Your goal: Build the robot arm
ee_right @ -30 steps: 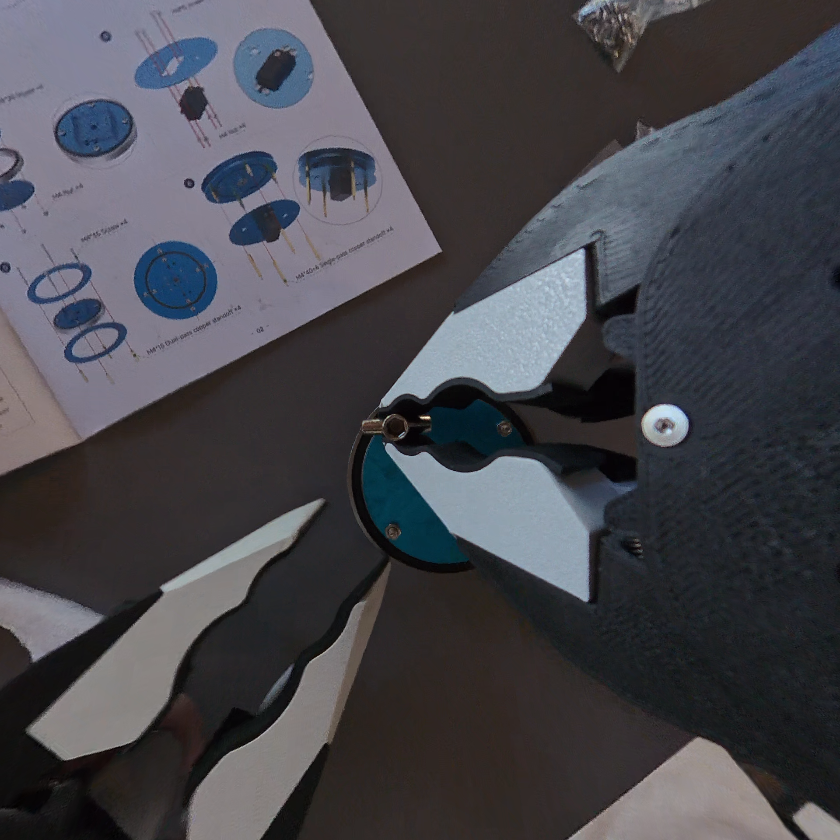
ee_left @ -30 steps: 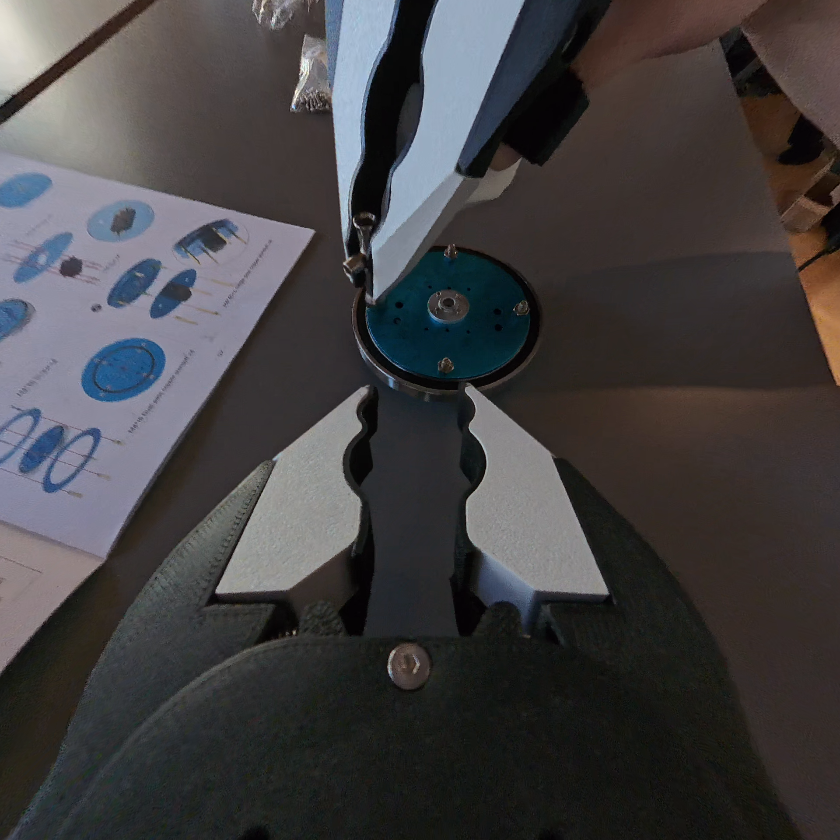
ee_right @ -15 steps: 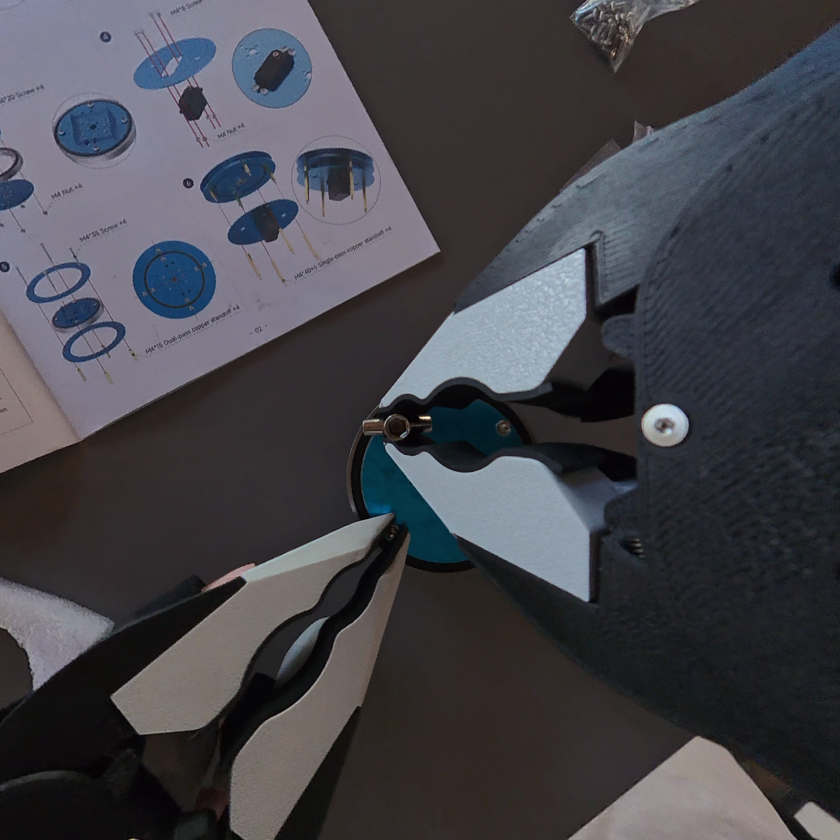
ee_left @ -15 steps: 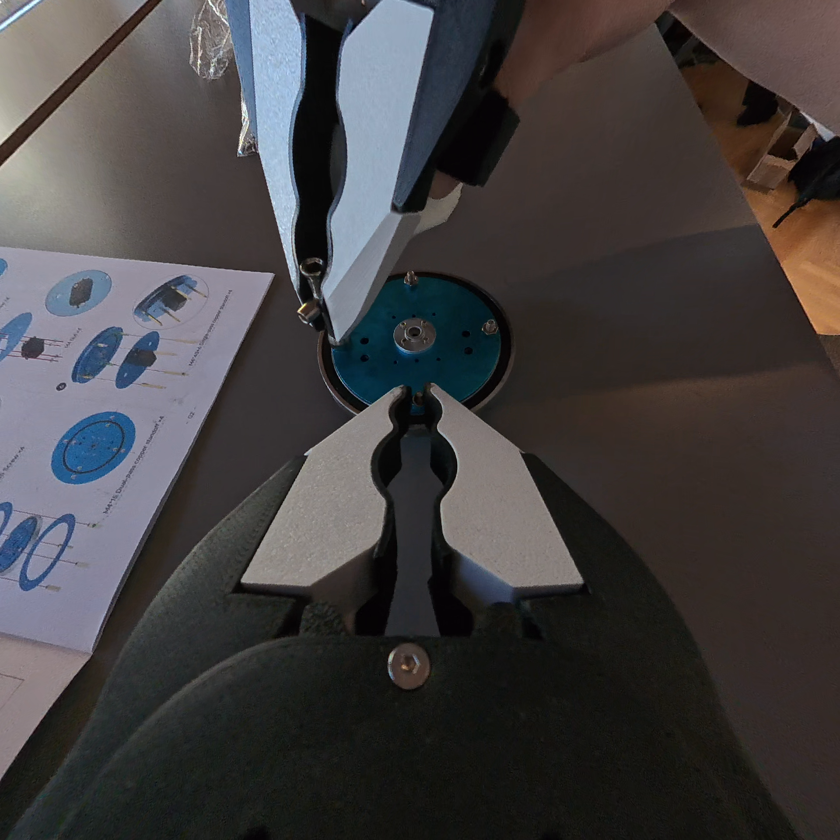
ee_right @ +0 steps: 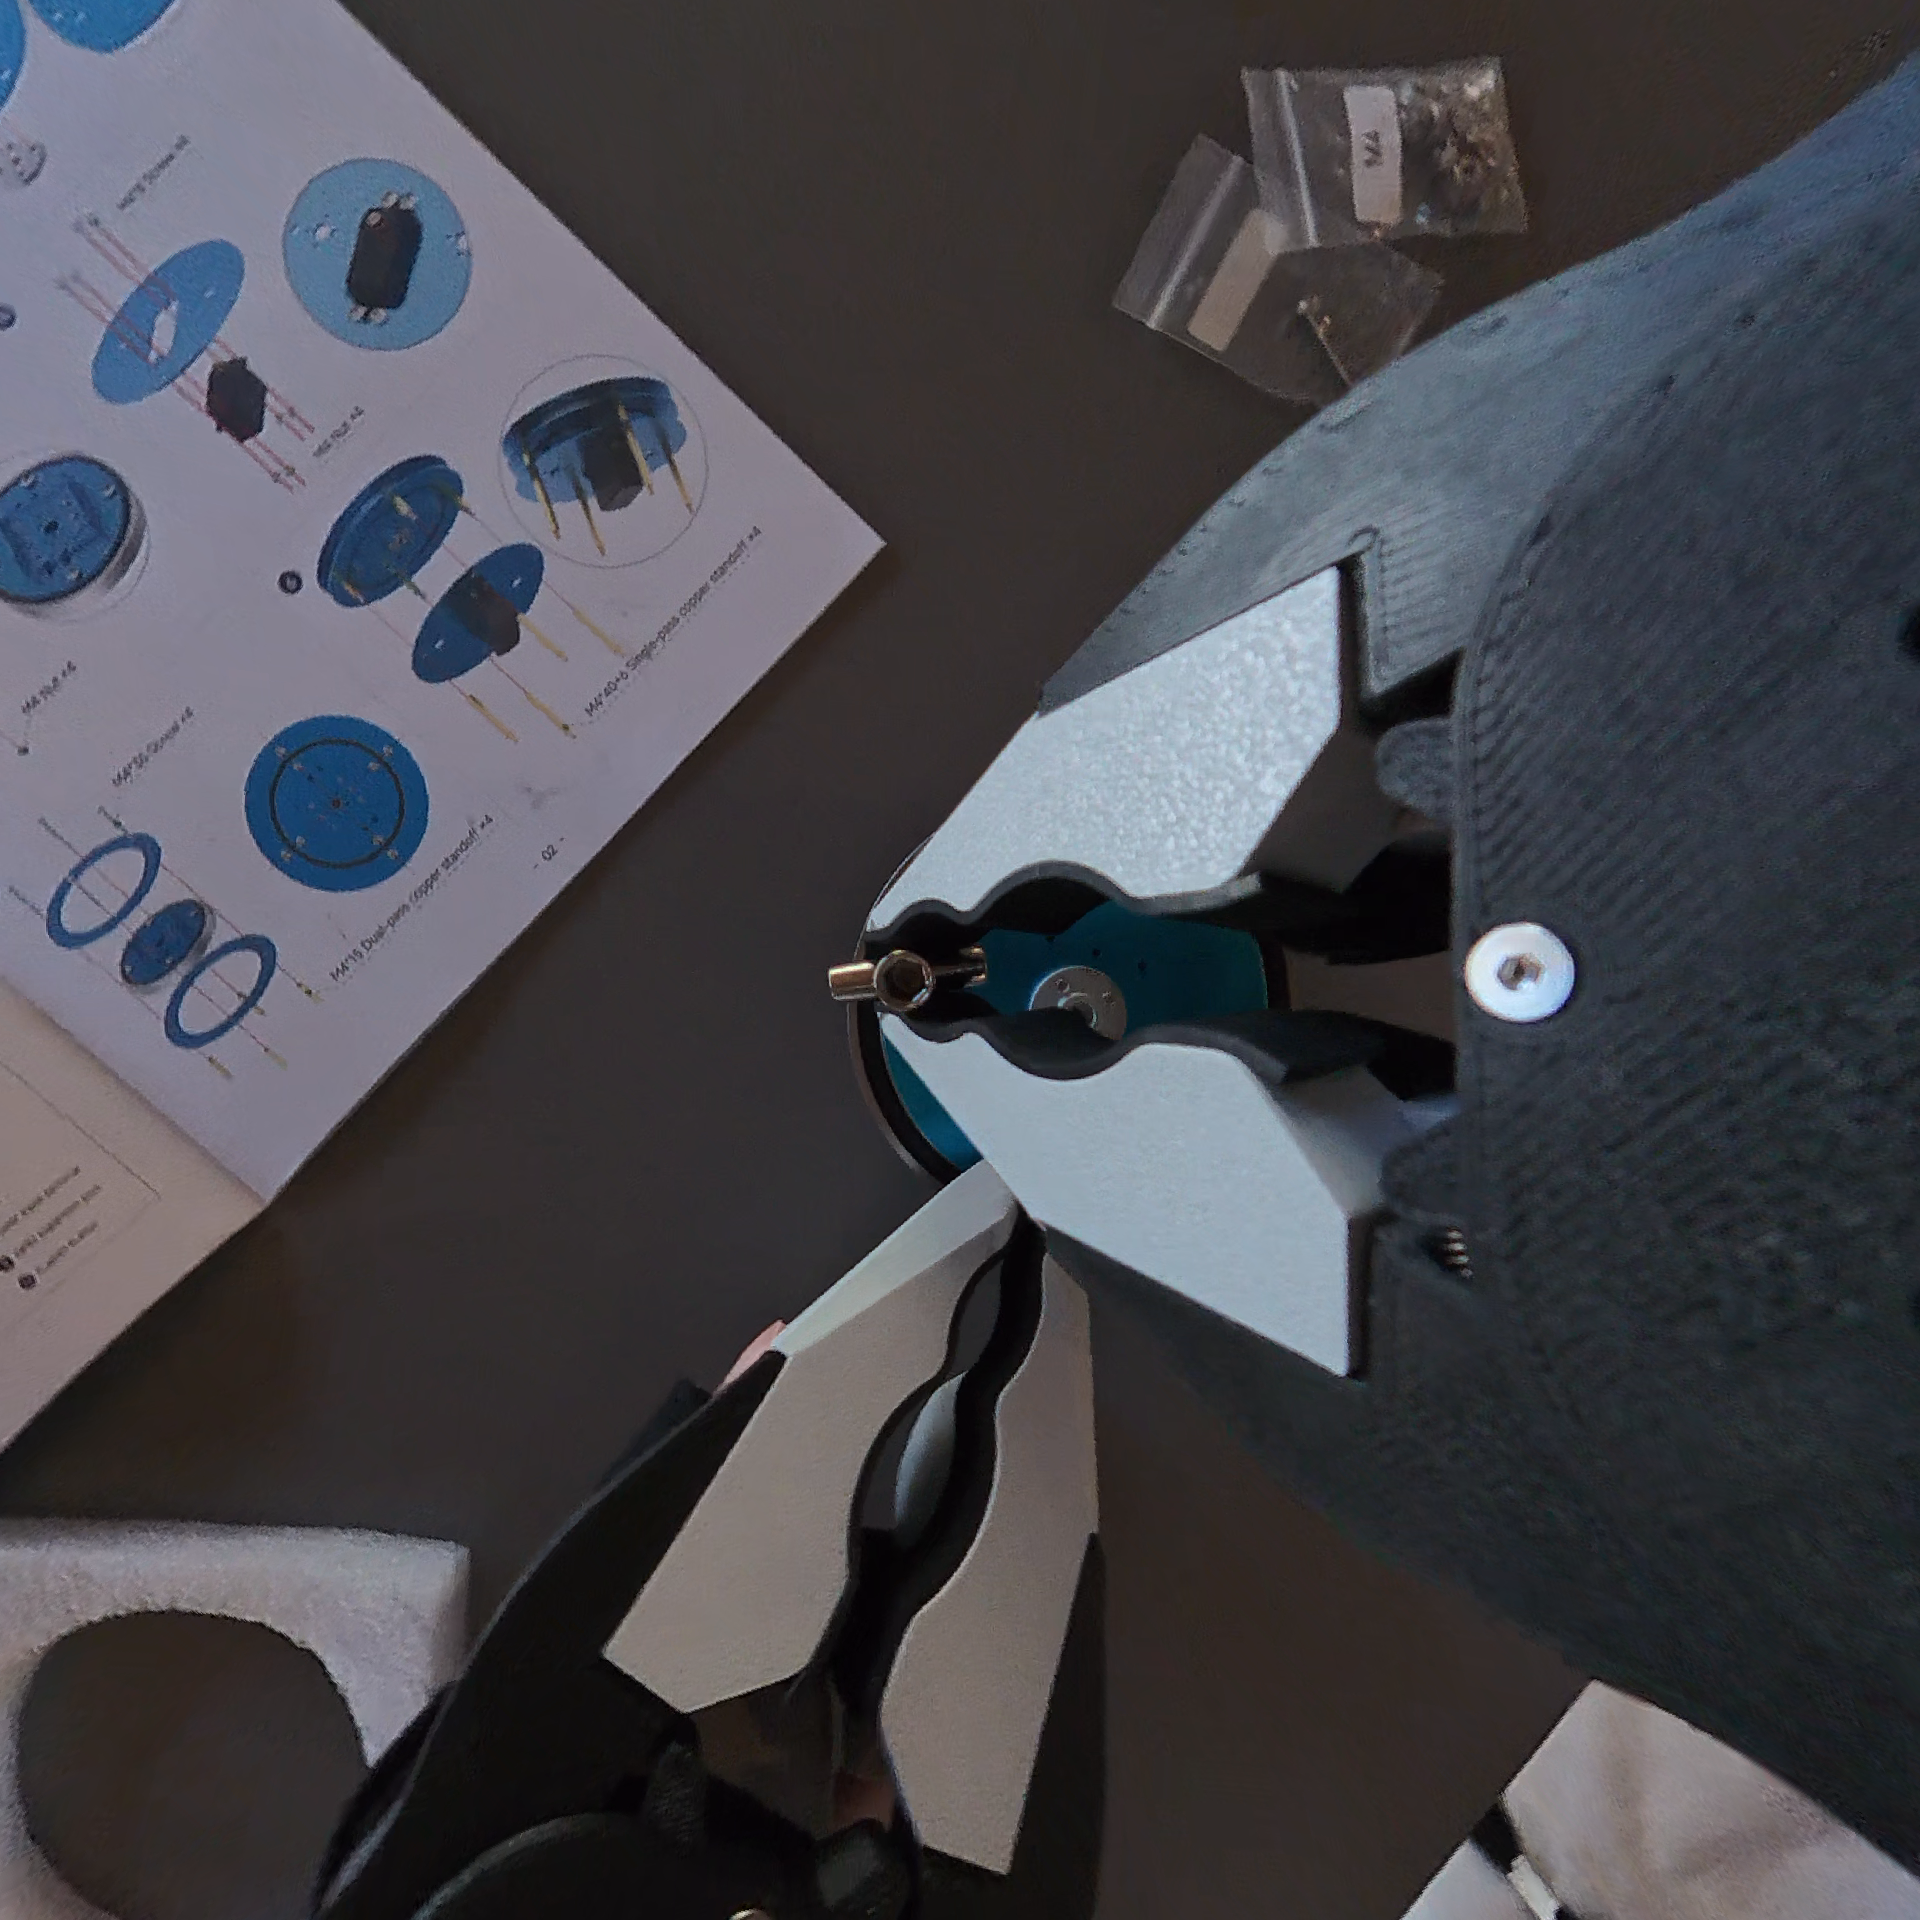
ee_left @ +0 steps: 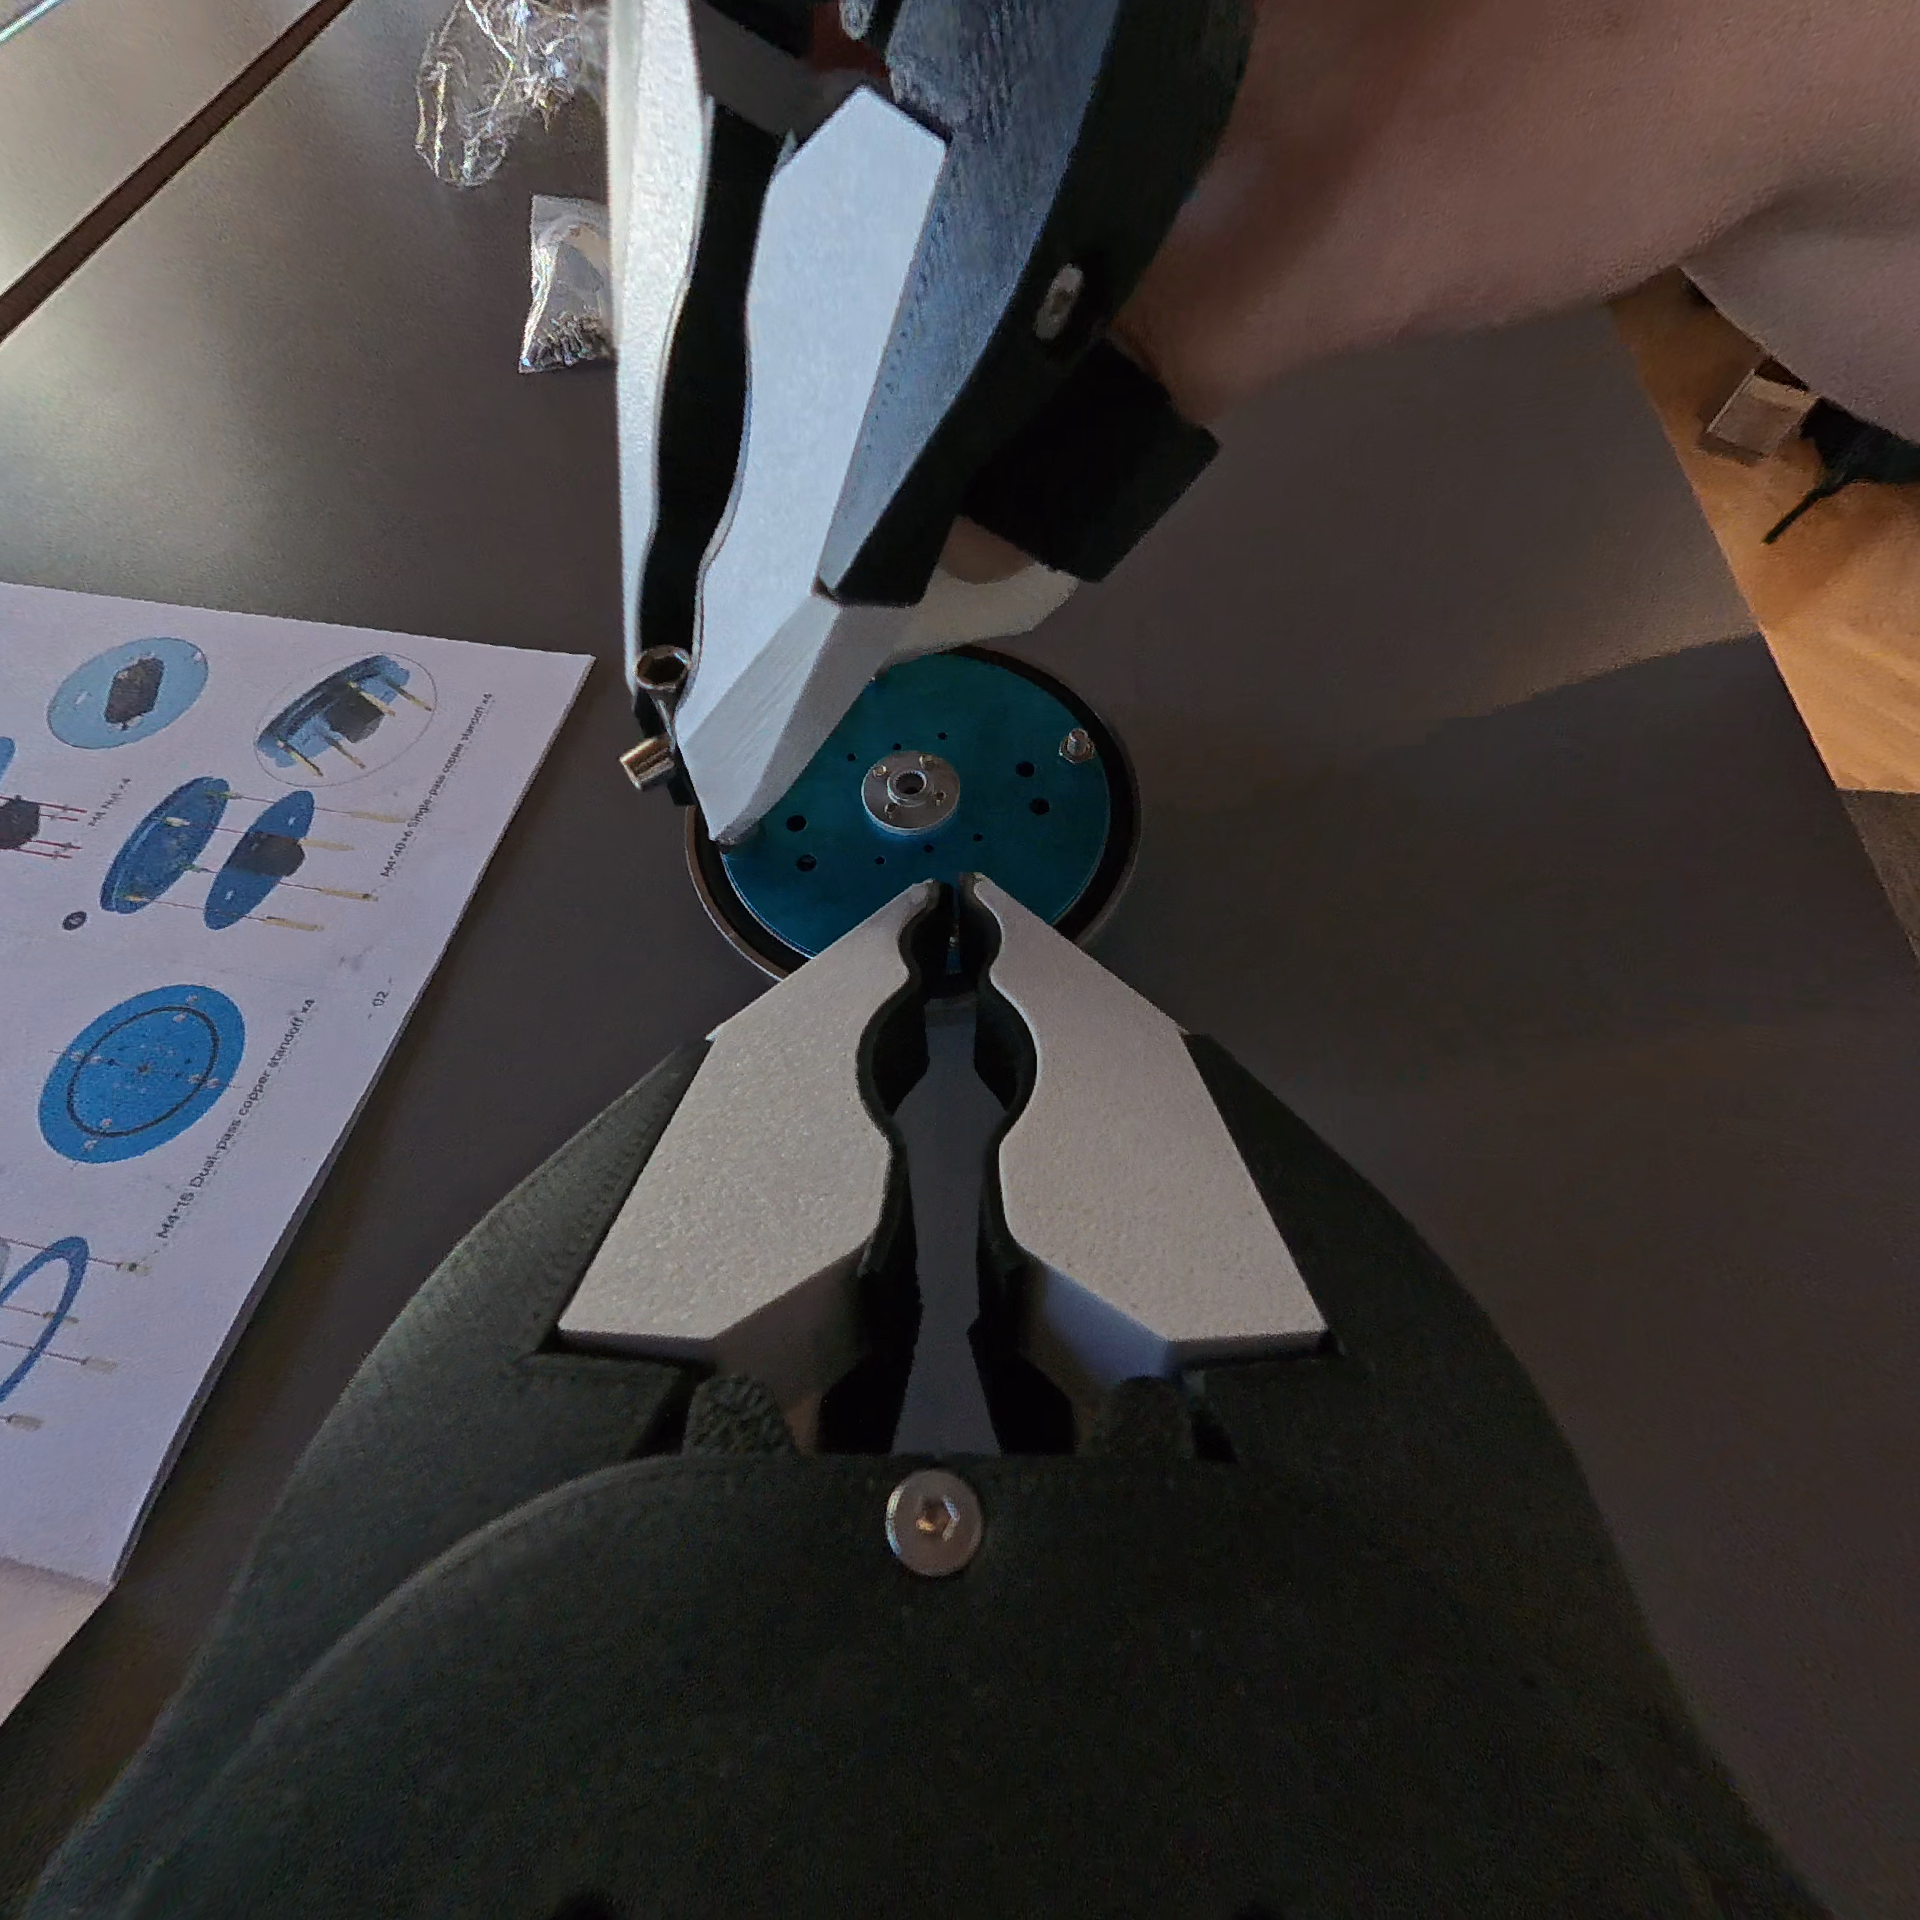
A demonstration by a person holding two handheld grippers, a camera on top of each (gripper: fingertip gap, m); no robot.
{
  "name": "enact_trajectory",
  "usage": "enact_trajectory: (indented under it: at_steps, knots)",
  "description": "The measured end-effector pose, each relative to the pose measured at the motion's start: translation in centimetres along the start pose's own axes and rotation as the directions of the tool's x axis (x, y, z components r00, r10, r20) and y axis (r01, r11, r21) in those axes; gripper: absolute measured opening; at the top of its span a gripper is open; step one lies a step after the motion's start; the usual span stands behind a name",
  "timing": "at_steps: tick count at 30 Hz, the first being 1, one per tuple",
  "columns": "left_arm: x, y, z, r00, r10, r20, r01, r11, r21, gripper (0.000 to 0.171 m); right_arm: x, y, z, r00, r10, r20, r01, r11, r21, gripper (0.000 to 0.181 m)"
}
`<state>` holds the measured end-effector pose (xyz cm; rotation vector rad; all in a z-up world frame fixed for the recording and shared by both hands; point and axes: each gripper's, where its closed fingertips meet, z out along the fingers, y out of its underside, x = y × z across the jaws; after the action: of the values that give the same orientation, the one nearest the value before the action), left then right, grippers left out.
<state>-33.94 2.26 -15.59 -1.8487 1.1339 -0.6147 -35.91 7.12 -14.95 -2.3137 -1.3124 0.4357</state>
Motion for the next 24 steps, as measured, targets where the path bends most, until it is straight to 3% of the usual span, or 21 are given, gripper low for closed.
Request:
enact_trajectory:
  at_steps: [3,7,9,12,16,24]
  knots:
    - [0.0,-0.1,0.1,1.000,-0.014,0.001,0.014,1.000,0.007,0.000,0.1,0.0,0.0,0.996,0.085,-0.042,-0.083,0.996,0.029,0.008]
    - [0.0,-0.3,-0.2,0.998,-0.056,-0.016,0.056,0.998,0.017,0.000,0.1,0.0,0.0,0.995,0.085,-0.061,-0.082,0.996,0.043,0.008]
    - [-0.3,-1.2,-1.7,0.995,-0.081,-0.057,0.086,0.992,0.093,0.001,0.0,0.1,0.0,0.996,0.067,-0.054,-0.065,0.997,0.034,0.008]
    - [-0.6,-0.9,-3.0,0.995,0.026,-0.101,-0.017,0.996,0.082,0.009,-0.1,0.2,-0.1,0.998,0.046,-0.036,-0.046,0.999,0.018,0.008]
    - [0.2,0.0,-1.9,0.974,0.195,-0.118,-0.193,0.981,0.030,0.012,-0.2,0.3,-0.1,0.999,0.029,-0.028,-0.029,1.000,0.000,0.008]
    - [1.2,0.3,-0.6,0.971,0.186,-0.152,-0.183,0.983,0.037,0.004,-0.5,0.5,-0.2,1.000,-0.020,-0.014,0.019,0.999,-0.041,0.008]
